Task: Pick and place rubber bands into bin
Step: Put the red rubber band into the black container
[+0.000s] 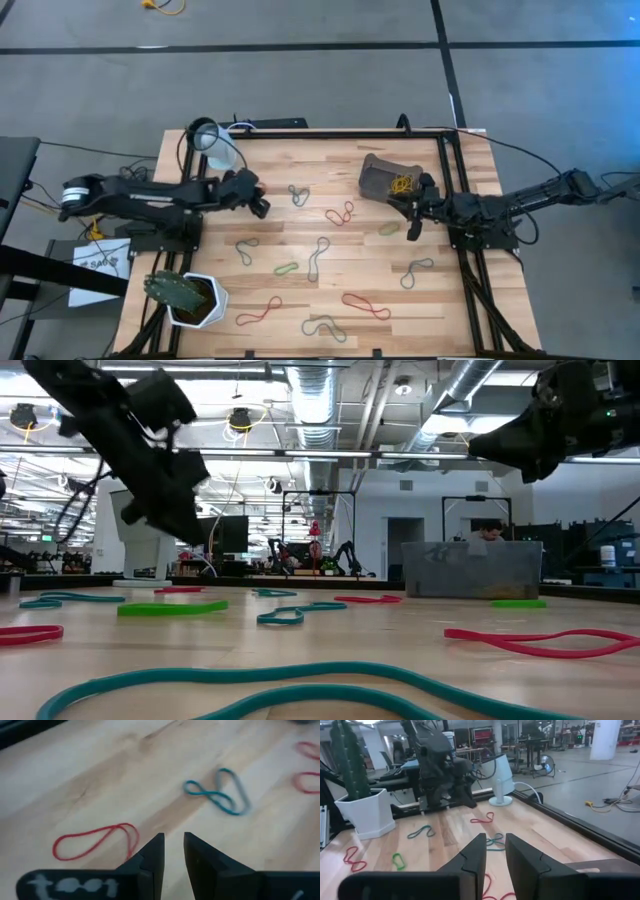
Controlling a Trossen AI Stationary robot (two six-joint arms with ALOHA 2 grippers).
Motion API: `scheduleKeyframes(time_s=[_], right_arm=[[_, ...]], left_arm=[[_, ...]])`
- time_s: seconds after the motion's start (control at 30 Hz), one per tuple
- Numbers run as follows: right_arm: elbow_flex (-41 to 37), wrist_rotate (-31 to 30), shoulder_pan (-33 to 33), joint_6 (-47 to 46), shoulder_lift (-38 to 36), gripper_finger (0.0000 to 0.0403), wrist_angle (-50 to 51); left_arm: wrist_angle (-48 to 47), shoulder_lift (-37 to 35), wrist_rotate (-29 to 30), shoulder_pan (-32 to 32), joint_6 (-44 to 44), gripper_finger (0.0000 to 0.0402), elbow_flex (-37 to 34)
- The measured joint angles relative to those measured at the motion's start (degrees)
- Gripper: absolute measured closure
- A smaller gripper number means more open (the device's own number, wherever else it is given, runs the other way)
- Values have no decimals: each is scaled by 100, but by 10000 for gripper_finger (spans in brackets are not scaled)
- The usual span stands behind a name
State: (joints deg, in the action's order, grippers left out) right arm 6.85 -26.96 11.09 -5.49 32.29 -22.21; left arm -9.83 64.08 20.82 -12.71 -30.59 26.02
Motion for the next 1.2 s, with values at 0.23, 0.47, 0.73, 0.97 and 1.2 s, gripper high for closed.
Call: scheduleKeyframes(time_s=[0.23, 0.47, 0.73, 0.97, 1.2], right_arm=[[-2, 1, 1, 2, 0, 337, 360], [-2, -1, 0, 4, 0, 337, 712], [-2, 0, 2, 2, -2, 337, 888], [-4, 4, 4, -76, -2, 337, 1079], [-4, 4, 4, -624, 0, 337, 1477]], left_arm=[[782, 1195, -313, -590, -3, 340, 2], [1193, 2044, -397, -811, -67, 340, 77], [1117, 1939, -237, -723, -176, 340, 112], [762, 1396, 97, -658, -177, 340, 234], [29, 1359, 378, -770, -479, 340, 216]])
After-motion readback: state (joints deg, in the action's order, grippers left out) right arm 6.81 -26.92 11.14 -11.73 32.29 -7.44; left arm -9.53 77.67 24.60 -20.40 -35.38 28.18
